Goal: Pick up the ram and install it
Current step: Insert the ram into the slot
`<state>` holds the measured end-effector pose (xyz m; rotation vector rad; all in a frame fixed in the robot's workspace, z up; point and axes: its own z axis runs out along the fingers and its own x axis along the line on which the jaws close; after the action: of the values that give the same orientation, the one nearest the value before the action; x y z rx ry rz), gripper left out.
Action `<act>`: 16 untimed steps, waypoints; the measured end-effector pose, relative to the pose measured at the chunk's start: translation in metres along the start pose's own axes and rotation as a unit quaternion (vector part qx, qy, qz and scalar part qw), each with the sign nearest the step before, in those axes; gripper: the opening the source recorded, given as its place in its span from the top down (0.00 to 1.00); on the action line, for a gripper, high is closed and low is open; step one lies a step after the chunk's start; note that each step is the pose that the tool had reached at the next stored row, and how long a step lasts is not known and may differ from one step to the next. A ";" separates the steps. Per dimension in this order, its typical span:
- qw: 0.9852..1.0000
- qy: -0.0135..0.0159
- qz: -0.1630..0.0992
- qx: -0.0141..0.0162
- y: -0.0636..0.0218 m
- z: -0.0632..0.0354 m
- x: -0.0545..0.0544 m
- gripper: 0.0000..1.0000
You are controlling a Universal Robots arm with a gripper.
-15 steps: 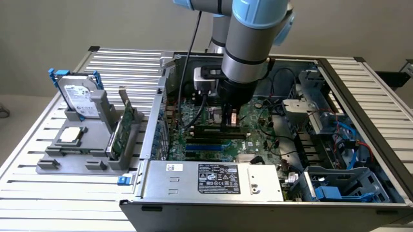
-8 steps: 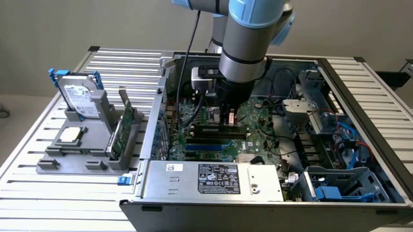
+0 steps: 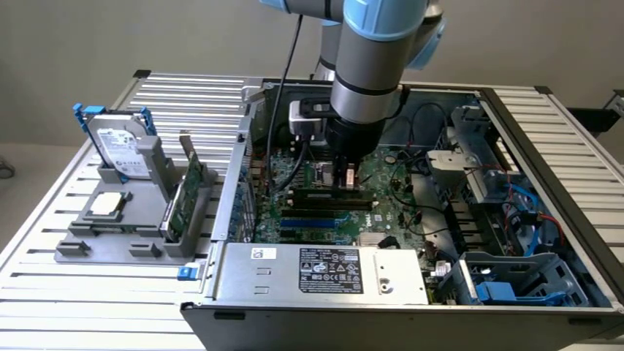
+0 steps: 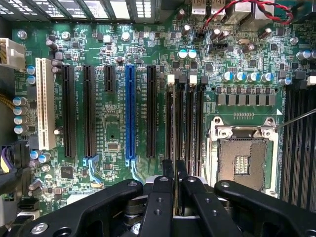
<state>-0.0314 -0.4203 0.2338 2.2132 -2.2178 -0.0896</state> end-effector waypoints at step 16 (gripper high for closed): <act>1.000 0.006 0.009 0.006 0.0020 0.0027 0.000 0.87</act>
<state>-0.0335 -0.4202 0.2313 2.1925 -2.2376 -0.0619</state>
